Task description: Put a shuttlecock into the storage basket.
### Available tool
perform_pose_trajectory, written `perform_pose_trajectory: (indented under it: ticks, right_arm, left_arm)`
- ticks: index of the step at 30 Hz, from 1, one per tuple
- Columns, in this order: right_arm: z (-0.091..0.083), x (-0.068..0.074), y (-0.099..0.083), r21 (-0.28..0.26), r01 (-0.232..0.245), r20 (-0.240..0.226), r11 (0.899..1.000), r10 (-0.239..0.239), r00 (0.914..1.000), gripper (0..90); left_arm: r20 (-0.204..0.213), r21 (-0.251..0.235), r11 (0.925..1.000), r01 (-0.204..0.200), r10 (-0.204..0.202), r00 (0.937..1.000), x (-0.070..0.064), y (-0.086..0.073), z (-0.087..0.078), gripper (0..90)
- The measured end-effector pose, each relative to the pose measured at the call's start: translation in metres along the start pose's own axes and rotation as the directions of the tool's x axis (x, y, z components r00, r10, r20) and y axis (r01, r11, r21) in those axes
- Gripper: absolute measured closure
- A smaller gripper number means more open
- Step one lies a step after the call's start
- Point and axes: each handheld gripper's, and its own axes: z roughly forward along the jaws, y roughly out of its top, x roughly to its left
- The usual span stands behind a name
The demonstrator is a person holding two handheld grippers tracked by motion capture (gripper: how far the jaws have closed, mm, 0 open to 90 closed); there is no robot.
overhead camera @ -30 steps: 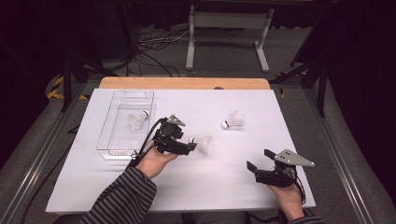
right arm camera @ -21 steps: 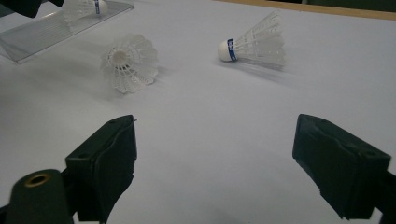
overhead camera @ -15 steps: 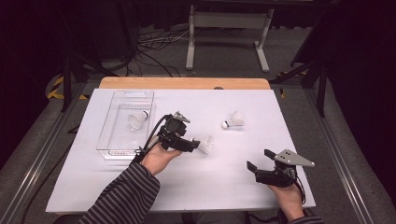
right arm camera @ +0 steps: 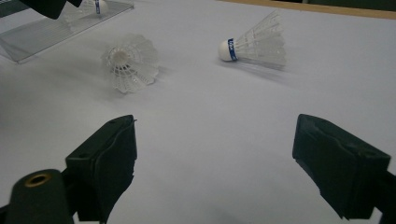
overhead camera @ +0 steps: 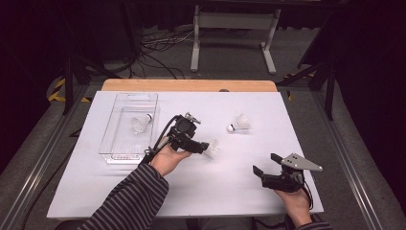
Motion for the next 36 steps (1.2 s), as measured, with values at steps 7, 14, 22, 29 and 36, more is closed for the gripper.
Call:
perform_pose_trajectory:
  ticks: [7, 14, 22, 29, 36]
  right_arm:
    - [0.000, 0.000, 0.000, 0.000, -0.002, -0.002, 1.000, 0.002, 1.0000, 14.6]
    - [0.000, 0.000, 0.000, -0.002, -0.002, -0.004, 1.000, 0.002, 1.0000, 14.6]
    - [0.000, 0.000, 0.000, 0.000, 0.000, -0.006, 1.000, 0.000, 1.0000, 14.6]
    - [0.000, 0.000, 0.000, -0.002, 0.002, -0.008, 1.000, -0.002, 1.0000, 14.6]
    - [0.000, 0.000, 0.000, -0.001, 0.002, -0.007, 1.000, -0.002, 1.0000, 14.6]
  left_arm:
    - [0.002, 0.019, 0.9998, 0.003, -0.003, 1.0000, -0.003, 0.008, 0.008, 30.3]
    - [0.000, 0.032, 0.9995, -0.002, 0.002, 1.0000, -0.004, 0.013, 0.016, 30.5]
    - [0.007, 0.039, 0.9992, 0.002, -0.002, 1.0000, -0.005, 0.016, 0.023, 30.9]
    - [0.002, 0.048, 0.9988, -0.006, 0.006, 1.0000, -0.008, 0.017, 0.029, 31.5]
    - [0.002, 0.055, 0.9984, -0.015, 0.015, 0.9999, -0.012, 0.020, 0.032, 31.6]
